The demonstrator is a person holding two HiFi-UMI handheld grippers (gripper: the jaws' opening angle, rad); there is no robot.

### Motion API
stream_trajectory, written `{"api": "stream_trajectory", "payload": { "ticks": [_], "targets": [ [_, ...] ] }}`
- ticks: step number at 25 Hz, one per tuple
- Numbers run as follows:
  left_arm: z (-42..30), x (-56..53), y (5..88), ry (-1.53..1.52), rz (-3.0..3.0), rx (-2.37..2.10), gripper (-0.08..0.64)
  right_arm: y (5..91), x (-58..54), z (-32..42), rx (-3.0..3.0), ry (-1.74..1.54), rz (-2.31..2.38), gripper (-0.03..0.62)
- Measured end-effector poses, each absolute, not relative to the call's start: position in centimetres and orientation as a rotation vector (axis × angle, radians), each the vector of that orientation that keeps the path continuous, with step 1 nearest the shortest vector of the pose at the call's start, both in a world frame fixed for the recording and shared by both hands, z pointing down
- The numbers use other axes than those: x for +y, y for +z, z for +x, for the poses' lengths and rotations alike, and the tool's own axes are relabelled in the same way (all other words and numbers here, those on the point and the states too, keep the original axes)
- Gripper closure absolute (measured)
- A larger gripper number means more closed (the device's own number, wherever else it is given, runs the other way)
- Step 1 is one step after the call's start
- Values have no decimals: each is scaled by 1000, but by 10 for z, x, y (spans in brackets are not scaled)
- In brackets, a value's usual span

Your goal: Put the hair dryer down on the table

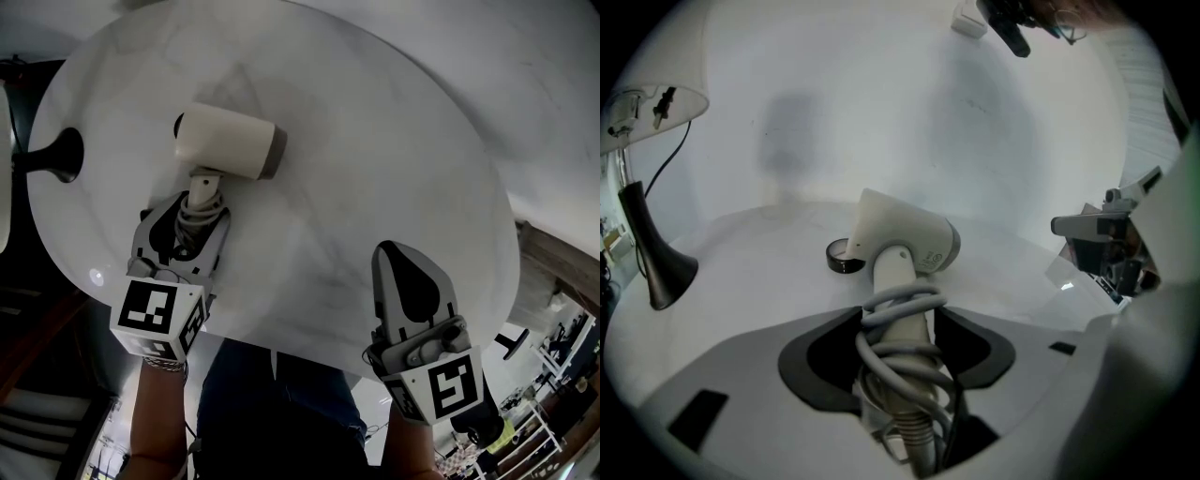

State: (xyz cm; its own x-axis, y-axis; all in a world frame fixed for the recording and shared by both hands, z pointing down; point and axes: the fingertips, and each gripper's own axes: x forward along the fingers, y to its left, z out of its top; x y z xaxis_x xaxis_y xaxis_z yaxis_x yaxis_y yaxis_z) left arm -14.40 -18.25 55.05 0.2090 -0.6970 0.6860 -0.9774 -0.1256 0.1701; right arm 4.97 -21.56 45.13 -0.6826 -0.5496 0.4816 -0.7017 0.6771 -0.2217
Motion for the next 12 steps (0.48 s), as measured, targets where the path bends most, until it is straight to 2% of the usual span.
{"api": "stream_trajectory", "payload": {
  "ticks": [12],
  "targets": [
    [-149,-170,544,632,1885,-1548,288,420,-208,45,-2562,489,980,575]
  ]
}}
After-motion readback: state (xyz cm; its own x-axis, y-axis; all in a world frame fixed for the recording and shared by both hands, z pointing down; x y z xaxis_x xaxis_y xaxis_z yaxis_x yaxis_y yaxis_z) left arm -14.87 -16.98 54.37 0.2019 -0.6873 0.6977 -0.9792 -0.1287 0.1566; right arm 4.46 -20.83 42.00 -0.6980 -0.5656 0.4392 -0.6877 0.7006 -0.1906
